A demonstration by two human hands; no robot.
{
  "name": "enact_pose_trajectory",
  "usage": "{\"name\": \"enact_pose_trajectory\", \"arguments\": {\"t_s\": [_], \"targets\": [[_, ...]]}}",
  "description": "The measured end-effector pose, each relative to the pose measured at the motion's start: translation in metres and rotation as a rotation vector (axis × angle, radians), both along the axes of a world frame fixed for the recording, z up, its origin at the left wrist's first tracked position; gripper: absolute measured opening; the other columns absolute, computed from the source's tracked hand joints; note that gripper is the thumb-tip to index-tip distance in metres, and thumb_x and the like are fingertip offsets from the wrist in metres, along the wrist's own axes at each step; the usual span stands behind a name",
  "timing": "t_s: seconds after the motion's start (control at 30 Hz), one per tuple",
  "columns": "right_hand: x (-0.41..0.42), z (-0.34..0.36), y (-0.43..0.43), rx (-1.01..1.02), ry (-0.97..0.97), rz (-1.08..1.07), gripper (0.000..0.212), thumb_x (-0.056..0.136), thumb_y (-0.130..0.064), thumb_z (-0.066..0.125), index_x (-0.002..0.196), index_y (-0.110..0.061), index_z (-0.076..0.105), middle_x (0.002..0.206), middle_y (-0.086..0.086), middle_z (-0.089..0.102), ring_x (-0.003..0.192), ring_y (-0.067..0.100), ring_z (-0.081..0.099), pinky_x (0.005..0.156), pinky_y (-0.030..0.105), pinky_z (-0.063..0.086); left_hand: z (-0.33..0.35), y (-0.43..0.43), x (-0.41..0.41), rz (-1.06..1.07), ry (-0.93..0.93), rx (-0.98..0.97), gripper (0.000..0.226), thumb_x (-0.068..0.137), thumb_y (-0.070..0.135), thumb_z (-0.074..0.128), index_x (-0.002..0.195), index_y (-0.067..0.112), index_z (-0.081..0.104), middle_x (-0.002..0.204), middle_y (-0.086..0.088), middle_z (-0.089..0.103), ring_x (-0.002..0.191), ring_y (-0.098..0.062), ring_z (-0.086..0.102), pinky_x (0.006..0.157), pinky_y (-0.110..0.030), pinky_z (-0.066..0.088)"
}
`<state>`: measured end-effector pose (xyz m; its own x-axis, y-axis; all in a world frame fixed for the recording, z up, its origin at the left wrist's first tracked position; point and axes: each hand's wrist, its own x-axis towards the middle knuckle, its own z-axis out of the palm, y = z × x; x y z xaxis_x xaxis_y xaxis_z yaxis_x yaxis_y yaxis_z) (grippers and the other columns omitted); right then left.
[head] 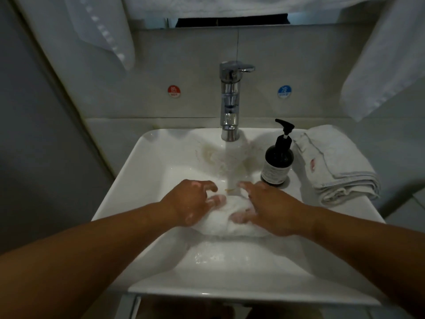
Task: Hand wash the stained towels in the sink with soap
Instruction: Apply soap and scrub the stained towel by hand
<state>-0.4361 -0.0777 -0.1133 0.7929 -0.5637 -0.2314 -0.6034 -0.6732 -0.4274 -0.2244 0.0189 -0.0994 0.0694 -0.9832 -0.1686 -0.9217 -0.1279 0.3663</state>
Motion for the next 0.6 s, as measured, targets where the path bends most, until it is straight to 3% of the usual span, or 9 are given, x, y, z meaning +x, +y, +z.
{"name": "enact_pose_trajectory", "arguments": {"t_s": [0.03,0.1,0.2,0.27,0.33,0.43,0.53,0.6], "targets": [[-0.003,0.001,0.003,-0.015,0.002,0.024,0.094,0.08,-0.081,0.057,0.156,-0.045,0.015,0.143,-0.001,0.043,0.127,0.019,0.049,0.106,0.039,0.044,0.001,0.005,-0.002,-0.031,0.021,0.012,0.057,0.101,0.061,0.039,0.143,0.027,0.054,0.141,0.001,0.061,0.125,-0.017,0.056,0.1,-0.022,0.039],[-0.01,-0.001,0.013,-0.051,0.098,0.133,0.109,0.077,-0.084,0.056,0.157,-0.047,-0.007,0.154,-0.003,0.03,0.134,0.021,0.041,0.111,0.04,0.039,-0.003,0.016,-0.008,-0.107,0.031,0.097,0.077,0.097,0.07,0.033,0.159,0.026,0.026,0.16,0.0,0.038,0.143,-0.019,0.039,0.116,-0.027,0.029],[-0.006,-0.014,0.02,-0.196,0.148,0.161,0.114,0.079,-0.079,0.06,0.153,-0.046,-0.02,0.151,0.004,0.03,0.125,0.027,0.047,0.104,0.04,0.044,-0.023,0.022,-0.018,-0.079,-0.107,0.109,0.101,0.08,0.091,0.021,0.159,0.03,0.012,0.152,-0.005,0.04,0.136,-0.026,0.045,0.113,-0.039,0.039],[0.004,-0.017,0.016,-0.251,0.137,0.12,0.107,0.083,-0.074,0.061,0.155,-0.044,-0.012,0.146,0.008,0.037,0.118,0.029,0.055,0.098,0.04,0.049,-0.032,0.013,-0.02,-0.057,-0.154,0.044,0.091,0.084,0.088,0.019,0.151,0.026,0.026,0.134,-0.006,0.05,0.119,-0.026,0.057,0.099,-0.037,0.048],[0.012,-0.016,0.011,-0.289,0.137,0.083,0.095,0.086,-0.067,0.064,0.156,-0.04,0.005,0.138,0.007,0.047,0.111,0.028,0.059,0.094,0.039,0.051,-0.033,0.005,-0.019,-0.017,-0.161,-0.021,0.068,0.095,0.072,0.034,0.137,0.019,0.042,0.117,-0.006,0.06,0.1,-0.024,0.065,0.085,-0.033,0.052],[0.017,-0.016,0.002,-0.345,0.07,0.05,0.066,0.088,-0.062,0.063,0.14,-0.033,0.036,0.116,0.004,0.064,0.098,0.025,0.063,0.085,0.04,0.054,-0.033,-0.004,-0.015,-0.024,-0.246,-0.101,0.034,0.102,0.043,0.051,0.12,0.014,0.054,0.106,-0.006,0.07,0.079,-0.02,0.062,0.07,-0.027,0.046],[0.013,-0.013,-0.003,-0.255,-0.06,0.066,0.043,0.085,-0.058,0.069,0.119,-0.034,0.06,0.103,-0.002,0.073,0.09,0.02,0.067,0.079,0.033,0.054,-0.029,-0.007,-0.009,0.036,-0.123,-0.067,0.045,0.095,0.065,0.04,0.089,0.025,0.06,0.093,-0.001,0.07,0.071,-0.017,0.052,0.071,-0.026,0.042],[0.008,-0.008,0.0,-0.081,-0.123,0.053,0.033,0.083,-0.056,0.075,0.11,-0.039,0.066,0.103,-0.007,0.074,0.088,0.012,0.068,0.078,0.025,0.05,-0.02,-0.006,-0.004,0.04,-0.027,0.049,0.046,0.095,0.068,0.045,0.079,0.027,0.06,0.09,0.001,0.068,0.081,-0.019,0.059,0.077,-0.027,0.045]]}}
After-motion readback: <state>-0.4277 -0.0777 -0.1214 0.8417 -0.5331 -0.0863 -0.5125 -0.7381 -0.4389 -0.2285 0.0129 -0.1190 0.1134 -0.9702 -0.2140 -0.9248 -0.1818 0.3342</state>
